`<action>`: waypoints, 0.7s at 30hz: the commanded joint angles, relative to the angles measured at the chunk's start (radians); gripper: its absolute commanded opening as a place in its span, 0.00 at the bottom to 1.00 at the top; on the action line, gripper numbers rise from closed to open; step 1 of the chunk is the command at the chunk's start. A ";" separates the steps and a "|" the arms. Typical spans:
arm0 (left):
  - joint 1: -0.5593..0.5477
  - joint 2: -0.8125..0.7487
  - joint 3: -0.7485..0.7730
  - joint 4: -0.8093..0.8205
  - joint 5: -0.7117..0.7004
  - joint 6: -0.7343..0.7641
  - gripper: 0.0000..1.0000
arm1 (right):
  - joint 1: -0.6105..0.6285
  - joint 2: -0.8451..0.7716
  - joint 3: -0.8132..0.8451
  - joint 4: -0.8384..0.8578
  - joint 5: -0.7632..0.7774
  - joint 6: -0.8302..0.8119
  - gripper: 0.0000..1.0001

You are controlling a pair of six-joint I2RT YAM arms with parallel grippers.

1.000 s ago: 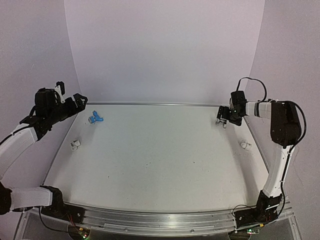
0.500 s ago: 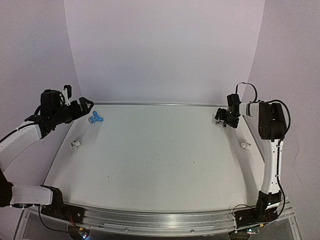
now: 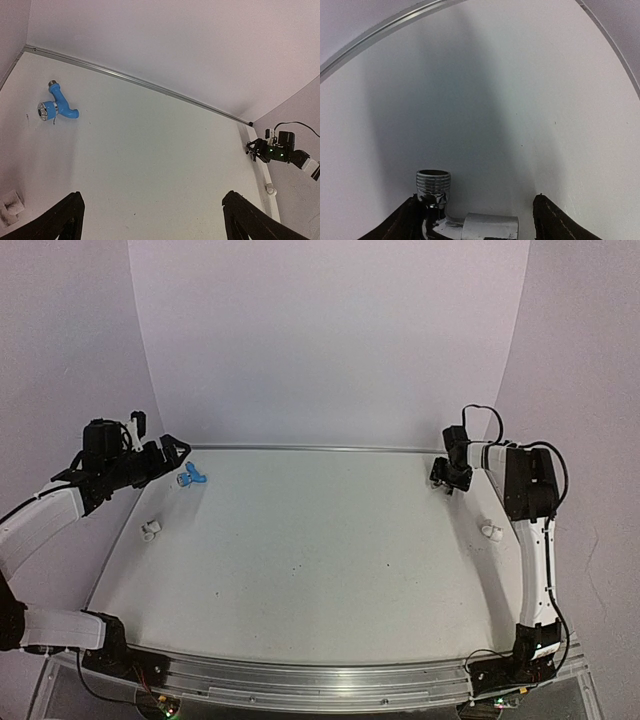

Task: Install the water faucets
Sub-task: Pick up the water faucet from the corner of the board.

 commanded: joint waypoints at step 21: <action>-0.004 0.079 0.033 0.023 0.140 -0.130 0.99 | 0.091 -0.220 -0.267 0.093 -0.113 -0.214 0.54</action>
